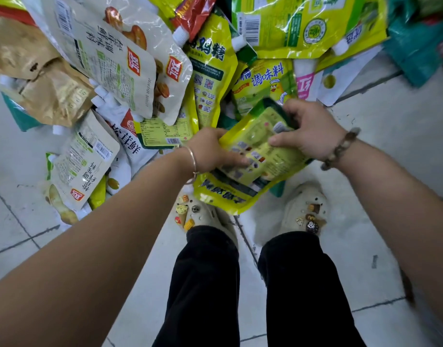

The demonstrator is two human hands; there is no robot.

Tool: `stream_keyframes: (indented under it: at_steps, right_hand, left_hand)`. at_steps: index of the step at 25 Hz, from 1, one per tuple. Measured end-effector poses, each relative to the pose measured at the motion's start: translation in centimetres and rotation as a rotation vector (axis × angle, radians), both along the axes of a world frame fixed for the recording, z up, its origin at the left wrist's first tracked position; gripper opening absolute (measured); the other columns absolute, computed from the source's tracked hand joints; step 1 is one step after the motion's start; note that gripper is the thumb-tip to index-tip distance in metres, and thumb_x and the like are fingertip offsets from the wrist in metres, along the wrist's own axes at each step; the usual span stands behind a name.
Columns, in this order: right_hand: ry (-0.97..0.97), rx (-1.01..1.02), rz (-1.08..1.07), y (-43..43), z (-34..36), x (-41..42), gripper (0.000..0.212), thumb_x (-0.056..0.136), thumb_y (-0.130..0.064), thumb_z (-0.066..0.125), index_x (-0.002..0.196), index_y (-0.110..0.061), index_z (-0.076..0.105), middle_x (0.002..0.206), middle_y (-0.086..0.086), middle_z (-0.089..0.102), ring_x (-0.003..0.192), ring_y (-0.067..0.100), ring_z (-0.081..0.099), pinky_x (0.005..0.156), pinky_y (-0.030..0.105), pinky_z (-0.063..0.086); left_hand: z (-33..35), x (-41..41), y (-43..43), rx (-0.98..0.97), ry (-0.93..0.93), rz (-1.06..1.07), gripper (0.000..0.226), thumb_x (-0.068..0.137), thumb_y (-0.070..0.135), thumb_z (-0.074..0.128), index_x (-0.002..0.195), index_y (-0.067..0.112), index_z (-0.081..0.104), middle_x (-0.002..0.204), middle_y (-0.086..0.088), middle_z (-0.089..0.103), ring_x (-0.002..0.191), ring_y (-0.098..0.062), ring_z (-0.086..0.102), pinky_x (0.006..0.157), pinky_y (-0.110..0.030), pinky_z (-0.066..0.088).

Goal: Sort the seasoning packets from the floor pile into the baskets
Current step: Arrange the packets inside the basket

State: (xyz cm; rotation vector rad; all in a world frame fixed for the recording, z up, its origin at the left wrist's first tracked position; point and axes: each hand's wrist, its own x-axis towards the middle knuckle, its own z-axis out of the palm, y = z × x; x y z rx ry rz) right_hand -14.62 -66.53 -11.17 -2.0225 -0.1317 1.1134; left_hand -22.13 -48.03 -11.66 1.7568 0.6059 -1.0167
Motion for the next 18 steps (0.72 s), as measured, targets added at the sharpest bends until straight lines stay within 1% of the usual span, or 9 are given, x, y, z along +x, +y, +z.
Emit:
stream_keyframes:
  at_steps: [2, 4, 7, 8, 10, 11, 13, 15, 18]
  right_hand:
    - [-0.025, -0.011, 0.07, 1.5, -1.0, -1.5, 0.032, 0.071, -0.01, 0.077, 0.077, -0.022, 0.049, 0.076, -0.011, 0.05, 0.067, -0.002, 0.047, 0.057, 0.007, 0.033]
    - [-0.052, 0.003, 0.046, 2.2, -2.7, -2.8, 0.03, 0.074, -0.014, 0.076, 0.083, -0.026, 0.05, 0.079, -0.017, 0.051, 0.072, -0.003, 0.049, 0.063, 0.004, 0.035]
    - [-0.048, -0.18, -0.248, 1.7, -6.3, -3.2, 0.028, 0.08, -0.019, 0.071, 0.105, -0.016, 0.058, 0.098, -0.003, 0.061, 0.09, 0.011, 0.058, 0.087, 0.025, 0.047]
    - [-0.076, -0.319, -0.227, 1.4, -7.5, -3.4, 0.036, 0.08, -0.022, 0.071, 0.111, -0.012, 0.057, 0.109, 0.003, 0.061, 0.1, 0.018, 0.058, 0.091, 0.03, 0.046]
    - [-0.131, -0.554, 0.071, 1.2, -9.8, -4.1, 0.057, 0.076, -0.032, 0.074, 0.124, -0.013, 0.05, 0.127, 0.01, 0.052, 0.115, 0.027, 0.051, 0.094, 0.037, 0.044]
    - [-0.16, -0.614, 0.221, 1.4, -10.5, -4.7, 0.068, 0.073, -0.037, 0.075, 0.13, -0.015, 0.044, 0.132, 0.012, 0.046, 0.119, 0.029, 0.046, 0.097, 0.04, 0.04]
    - [-0.233, -0.68, 0.346, 2.1, -11.8, -5.6, 0.083, 0.069, -0.043, 0.076, 0.137, -0.019, 0.034, 0.139, 0.011, 0.037, 0.125, 0.029, 0.041, 0.101, 0.041, 0.032]
    - [-0.272, -0.742, 0.354, 2.8, -12.6, -6.0, 0.085, 0.068, -0.049, 0.075, 0.136, -0.018, 0.035, 0.14, 0.009, 0.039, 0.124, 0.027, 0.043, 0.099, 0.041, 0.03]
    - [-0.251, -0.736, 0.352, 3.0, -12.6, -5.3, 0.062, 0.076, -0.049, 0.068, 0.126, -0.019, 0.049, 0.125, 0.007, 0.056, 0.114, 0.026, 0.052, 0.09, 0.037, 0.031]
  left_hand:
    - [-0.8, -2.0, 0.3, -0.082, 0.066, 0.093, 0.018, 0.071, 0.017, 0.079, 0.07, 0.02, 0.062, 0.05, 0.014, 0.064, 0.047, 0.004, 0.059, 0.047, -0.01, 0.045]
    - [-1.6, -4.4, 0.4, -0.094, 0.092, 0.211, 0.013, 0.076, 0.013, 0.075, 0.069, 0.016, 0.064, 0.05, 0.011, 0.064, 0.046, 0.0, 0.058, 0.048, -0.013, 0.046]
    - [-2.7, -8.0, 0.3, -0.019, 0.189, 0.488, 0.01, 0.079, 0.013, 0.072, 0.07, 0.013, 0.067, 0.061, 0.0, 0.069, 0.056, -0.014, 0.064, 0.061, -0.026, 0.054]
    - [-3.0, -9.1, 0.3, -0.001, 0.226, 0.59, 0.007, 0.079, 0.011, 0.071, 0.073, 0.01, 0.068, 0.069, -0.006, 0.07, 0.063, -0.021, 0.066, 0.069, -0.035, 0.056]
    - [-3.4, -10.8, 0.3, 0.005, 0.271, 0.727, 0.004, 0.079, 0.009, 0.071, 0.079, 0.005, 0.069, 0.078, -0.015, 0.07, 0.07, -0.029, 0.067, 0.074, -0.044, 0.057]
    - [-3.6, -11.4, 0.3, -0.01, 0.282, 0.768, 0.006, 0.078, 0.008, 0.071, 0.082, 0.004, 0.069, 0.078, -0.015, 0.071, 0.069, -0.029, 0.068, 0.069, -0.042, 0.058]
    - [-3.9, -12.2, 0.1, -0.054, 0.28, 0.843, 0.007, 0.079, 0.005, 0.069, 0.086, 0.005, 0.068, 0.072, -0.007, 0.073, 0.062, -0.022, 0.07, 0.055, -0.031, 0.057]
    - [-4.2, -12.6, 0.0, -0.071, 0.278, 0.907, 0.005, 0.08, 0.002, 0.067, 0.085, 0.005, 0.067, 0.069, -0.004, 0.073, 0.059, -0.019, 0.069, 0.049, -0.026, 0.054]
    - [-4.2, -12.6, 0.2, -0.082, 0.272, 0.925, 0.006, 0.081, 0.002, 0.066, 0.084, 0.006, 0.067, 0.069, -0.005, 0.073, 0.059, -0.019, 0.07, 0.05, -0.026, 0.054]
